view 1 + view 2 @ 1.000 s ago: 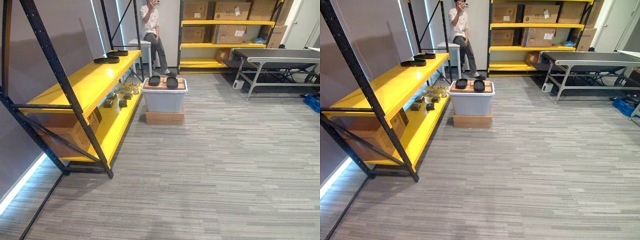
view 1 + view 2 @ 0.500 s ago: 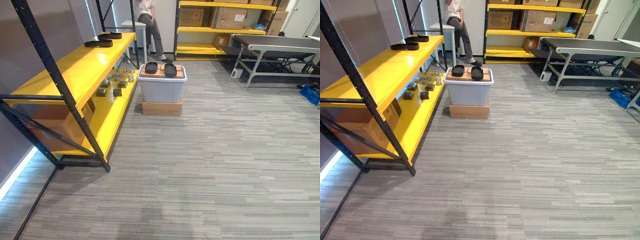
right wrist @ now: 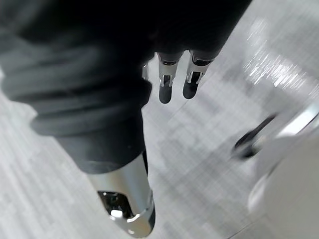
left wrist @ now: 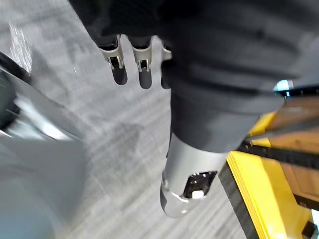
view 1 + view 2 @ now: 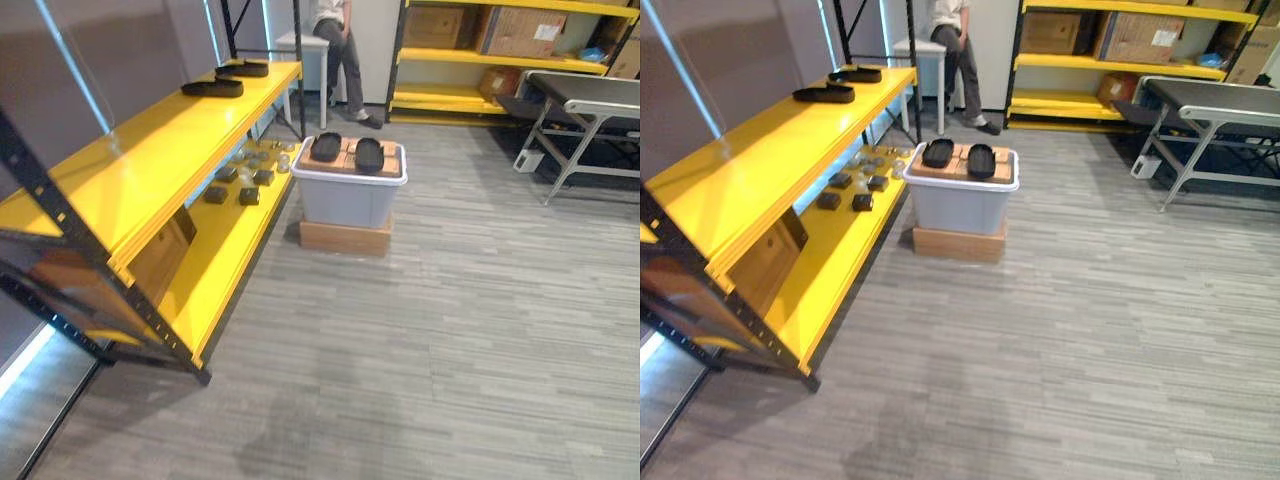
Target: Walk over and take plastic housings, then place them on the shelf
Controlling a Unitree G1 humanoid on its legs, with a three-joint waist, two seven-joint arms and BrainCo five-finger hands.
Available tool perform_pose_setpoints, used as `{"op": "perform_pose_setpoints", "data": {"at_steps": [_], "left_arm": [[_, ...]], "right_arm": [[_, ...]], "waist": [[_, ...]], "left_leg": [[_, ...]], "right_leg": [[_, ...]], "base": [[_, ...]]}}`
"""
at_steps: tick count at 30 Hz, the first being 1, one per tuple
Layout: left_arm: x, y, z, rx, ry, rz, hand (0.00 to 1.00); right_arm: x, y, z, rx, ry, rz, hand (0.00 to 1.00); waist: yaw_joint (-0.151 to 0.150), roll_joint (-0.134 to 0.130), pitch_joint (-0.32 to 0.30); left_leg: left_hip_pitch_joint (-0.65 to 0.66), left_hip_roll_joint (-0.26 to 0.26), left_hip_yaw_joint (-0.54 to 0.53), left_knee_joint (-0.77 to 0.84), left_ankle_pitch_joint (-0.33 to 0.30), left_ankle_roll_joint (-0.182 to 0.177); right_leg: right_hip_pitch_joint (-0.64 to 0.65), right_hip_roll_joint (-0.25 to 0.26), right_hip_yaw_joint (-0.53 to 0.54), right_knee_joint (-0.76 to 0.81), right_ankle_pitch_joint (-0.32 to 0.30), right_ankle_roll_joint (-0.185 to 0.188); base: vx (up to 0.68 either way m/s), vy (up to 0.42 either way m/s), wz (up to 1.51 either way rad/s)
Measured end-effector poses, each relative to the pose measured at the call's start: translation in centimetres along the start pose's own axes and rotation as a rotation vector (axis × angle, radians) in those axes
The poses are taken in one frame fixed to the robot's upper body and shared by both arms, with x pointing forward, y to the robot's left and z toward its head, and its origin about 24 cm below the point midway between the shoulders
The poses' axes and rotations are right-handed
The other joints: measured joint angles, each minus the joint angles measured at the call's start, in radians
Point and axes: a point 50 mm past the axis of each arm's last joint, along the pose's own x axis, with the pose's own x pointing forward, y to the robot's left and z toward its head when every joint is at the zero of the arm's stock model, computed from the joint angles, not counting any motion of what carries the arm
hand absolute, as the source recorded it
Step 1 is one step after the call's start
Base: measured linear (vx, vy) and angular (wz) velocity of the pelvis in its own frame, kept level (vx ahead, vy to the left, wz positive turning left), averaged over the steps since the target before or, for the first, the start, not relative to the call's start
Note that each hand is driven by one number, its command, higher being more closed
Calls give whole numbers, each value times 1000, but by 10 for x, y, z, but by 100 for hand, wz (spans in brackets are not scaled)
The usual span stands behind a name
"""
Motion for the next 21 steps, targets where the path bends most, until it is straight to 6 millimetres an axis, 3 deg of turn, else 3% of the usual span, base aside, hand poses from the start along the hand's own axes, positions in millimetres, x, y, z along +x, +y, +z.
{"op": "perform_pose_setpoints", "data": {"at_steps": [2,4,5,6,7,8,9,10,11,13,14,15,17,19,20,21], "left_arm": [[-5,3,-14,20,40,-3,0],[-8,9,-24,24,68,9,0],[-9,18,-24,43,74,27,0],[-10,24,-24,44,78,42,0],[-8,26,-22,20,85,56,0],[-7,28,-19,8,81,64,0],[-6,30,-18,5,80,69,0],[-5,29,-13,14,66,63,0],[-4,27,-11,11,61,60,0],[0,14,-2,-8,31,30,0],[1,9,1,-21,17,18,0],[4,-3,12,-54,-24,-8,0],[9,-18,28,-88,-68,-35,0],[9,-17,32,-123,-84,-17,0],[7,-10,25,-170,-71,15,0],[7,-12,19,-180,-53,15,0]], "right_arm": [[2,2,5,17,-13,0,0],[1,-10,8,59,-24,-43,0],[-1,-22,1,107,-1,-88,0],[-2,-27,-4,130,17,-108,0],[-4,-36,-11,185,42,-146,0],[-6,-41,-20,246,75,-181,0],[-7,-43,-24,257,86,-188,0],[-10,-45,-33,251,107,-193,0],[-11,-43,-36,204,122,-172,0],[-15,-48,-42,135,139,-159,0],[-17,-51,-45,119,144,-161,0],[-20,-56,-49,107,154,-167,0],[-24,-61,-54,112,167,-183,0],[-29,-72,-61,128,183,-216,0],[-36,-86,-66,125,200,-254,0],[-35,-88,-63,123,194,-256,0]], "waist": [[32,-16,2],[37,-16,-14],[47,-52,-40],[43,-72,-59],[20,-96,-73],[14,-101,-71],[13,-100,-68],[10,-96,-61],[9,-97,-58],[3,-81,-54],[-3,-74,-56],[-23,-63,-59],[-54,-60,-58],[-67,-53,-62],[-69,-35,-74],[-68,-22,-79]], "left_leg": [[-41,-60,15,-312,-5,0],[-56,-92,78,-613,26,0],[-63,-120,105,-591,105,64],[-63,-144,101,-584,115,98],[-50,-184,70,-586,111,196],[11,-196,62,-603,104,231],[46,-196,48,-610,96,245],[126,-194,17,-629,66,258],[216,-200,-2,-662,38,264],[373,-204,-29,-741,35,263],[424,-201,-46,-776,27,258],[505,-187,-86,-837,-12,247],[599,-157,-124,-896,-91,206],[716,-112,-116,-937,-108,179],[762,-85,-116,-873,-102,150],[757,-66,-115,-842,-101,142]], "right_leg": [[56,-50,63,-2,-68,20],[108,-80,70,-16,-138,40],[137,-115,82,-10,-172,63],[134,-134,83,16,-182,77],[84,-143,69,165,-170,117],[30,-132,77,368,-100,296],[2,-121,74,470,-29,403],[-88,-101,51,690,146,405],[-196,-123,-12,926,151,399],[-324,-170,-100,1081,95,379],[-364,-186,-128,1077,61,357],[-454,-213,-173,1023,-10,287],[-578,-224,-170,827,-42,271],[-608,-218,-176,441,2,269],[-602,-203,-173,430,130,134],[-602,-189,-179,455,105,138]], "base": [[598,148,-98],[589,223,-38],[821,270,-17],[755,215,28],[1010,265,66],[877,234,70],[1038,255,43],[815,125,26],[779,76,25],[657,-28,32],[724,-97,71],[723,-162,95],[746,-242,83],[1040,-444,47],[954,-405,27],[967,-375,11]]}}
